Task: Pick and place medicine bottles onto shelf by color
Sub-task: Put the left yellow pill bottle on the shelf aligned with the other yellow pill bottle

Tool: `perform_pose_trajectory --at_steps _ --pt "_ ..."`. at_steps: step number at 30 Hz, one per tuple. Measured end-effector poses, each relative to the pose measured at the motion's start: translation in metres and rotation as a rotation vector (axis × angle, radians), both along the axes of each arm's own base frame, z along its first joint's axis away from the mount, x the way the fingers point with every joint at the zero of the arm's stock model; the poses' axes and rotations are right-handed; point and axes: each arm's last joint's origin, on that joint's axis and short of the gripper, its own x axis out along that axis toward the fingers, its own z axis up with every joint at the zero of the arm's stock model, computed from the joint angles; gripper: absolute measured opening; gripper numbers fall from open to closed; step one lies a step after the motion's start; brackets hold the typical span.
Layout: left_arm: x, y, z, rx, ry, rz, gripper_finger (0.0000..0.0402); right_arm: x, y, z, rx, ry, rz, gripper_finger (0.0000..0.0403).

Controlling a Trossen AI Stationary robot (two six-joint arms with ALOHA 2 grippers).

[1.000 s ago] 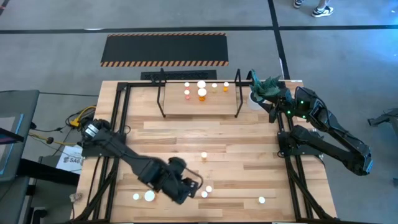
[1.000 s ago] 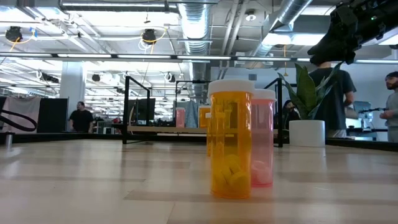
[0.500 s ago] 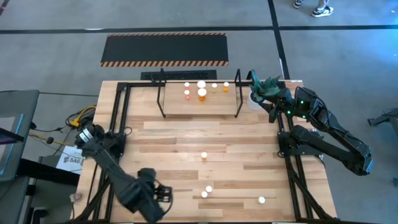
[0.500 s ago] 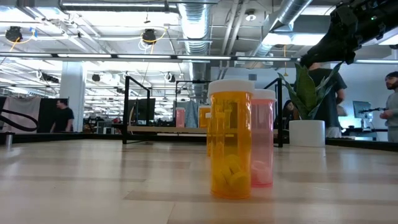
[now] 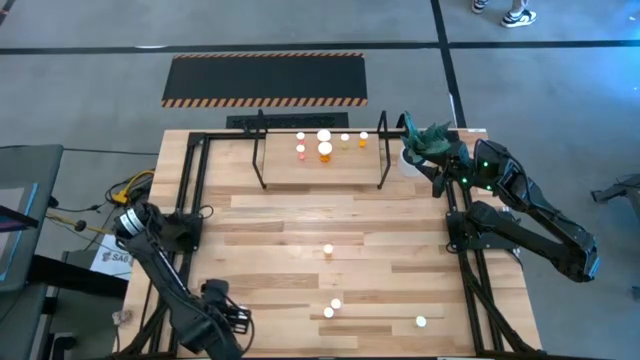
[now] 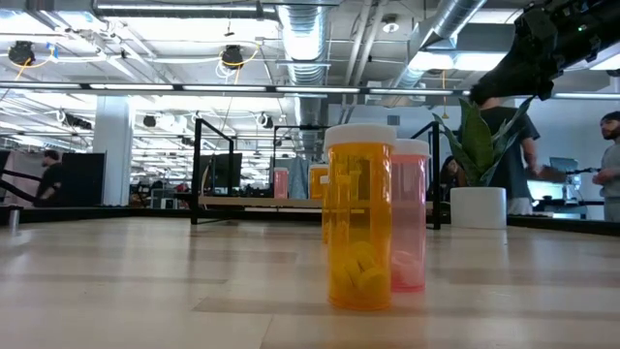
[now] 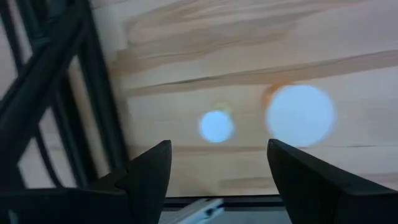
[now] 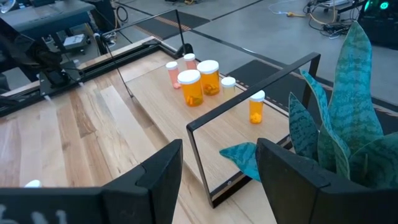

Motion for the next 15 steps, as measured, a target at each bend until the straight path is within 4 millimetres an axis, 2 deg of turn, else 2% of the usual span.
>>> perform_pose_trajectory --at_steps 7,15 --pt "-0.011 -0.002 -0.027 -0.048 -0.021 -0.023 0.0252 0.000 0.000 0.000 0.000 0.000 0.000 0.0226" --pt "-0.014 0.000 -0.048 -0.044 -0.026 -0.029 0.0252 0.000 0.000 0.000 -0.001 -0.001 0.000 0.0226"
